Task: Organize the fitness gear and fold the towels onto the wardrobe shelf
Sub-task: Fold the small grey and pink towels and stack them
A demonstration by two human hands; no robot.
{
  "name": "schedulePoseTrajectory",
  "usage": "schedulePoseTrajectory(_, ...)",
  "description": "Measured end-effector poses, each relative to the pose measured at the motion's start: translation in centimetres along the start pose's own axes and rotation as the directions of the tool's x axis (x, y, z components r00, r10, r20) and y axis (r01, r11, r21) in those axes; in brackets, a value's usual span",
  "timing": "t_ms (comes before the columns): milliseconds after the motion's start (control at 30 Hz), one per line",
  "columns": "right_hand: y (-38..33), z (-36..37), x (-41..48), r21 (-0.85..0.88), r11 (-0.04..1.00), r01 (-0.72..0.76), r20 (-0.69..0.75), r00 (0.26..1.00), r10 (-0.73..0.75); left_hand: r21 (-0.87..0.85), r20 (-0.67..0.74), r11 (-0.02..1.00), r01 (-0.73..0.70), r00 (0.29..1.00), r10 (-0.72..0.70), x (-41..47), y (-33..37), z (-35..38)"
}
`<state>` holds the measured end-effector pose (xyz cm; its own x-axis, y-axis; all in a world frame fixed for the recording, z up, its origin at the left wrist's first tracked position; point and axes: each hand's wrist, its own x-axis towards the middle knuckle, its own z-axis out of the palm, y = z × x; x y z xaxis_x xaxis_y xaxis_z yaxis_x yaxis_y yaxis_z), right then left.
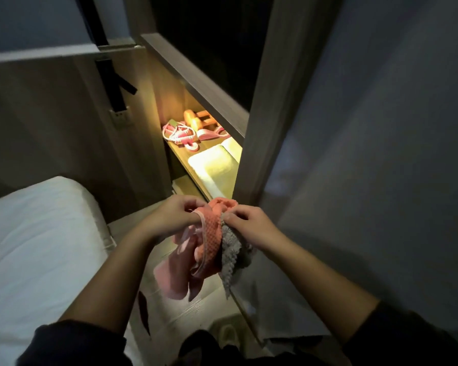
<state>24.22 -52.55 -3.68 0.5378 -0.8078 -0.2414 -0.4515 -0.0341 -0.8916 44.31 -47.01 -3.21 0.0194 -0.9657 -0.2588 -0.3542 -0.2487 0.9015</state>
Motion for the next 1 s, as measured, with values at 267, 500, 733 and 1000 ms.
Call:
schedulePoseTrajectory(267,-0.6,0.4,6.2,0.010,1.000,0.005,0.005,1.000,-0.005,-0.117,0.039,0.993,0.022,0.999,-0.018,3.6,-1.2,-3.2)
schedulePoseTrajectory(500,-1.5,2.5,13.7,0.033,0.995,-0.097,-0.051,0.994,0.098,-0.107,0.162,0.991,0.086,0.984,-0.068,11.0,-3.1,-9.8)
schedulePoseTrajectory(733,-4.9,6.8,21.0,0.159,0.972,-0.172,-0.171,0.965,0.198,0.112,0.290,0.989,0.097,0.949,-0.125,19.4,-4.0,-18.7)
schedulePoseTrajectory(1000,-6.2,8.5,24.1,0.271,0.945,-0.183,-0.347,0.897,0.273,0.220,0.307,0.968,0.123,0.933,-0.188,25.5,-4.1,-23.1)
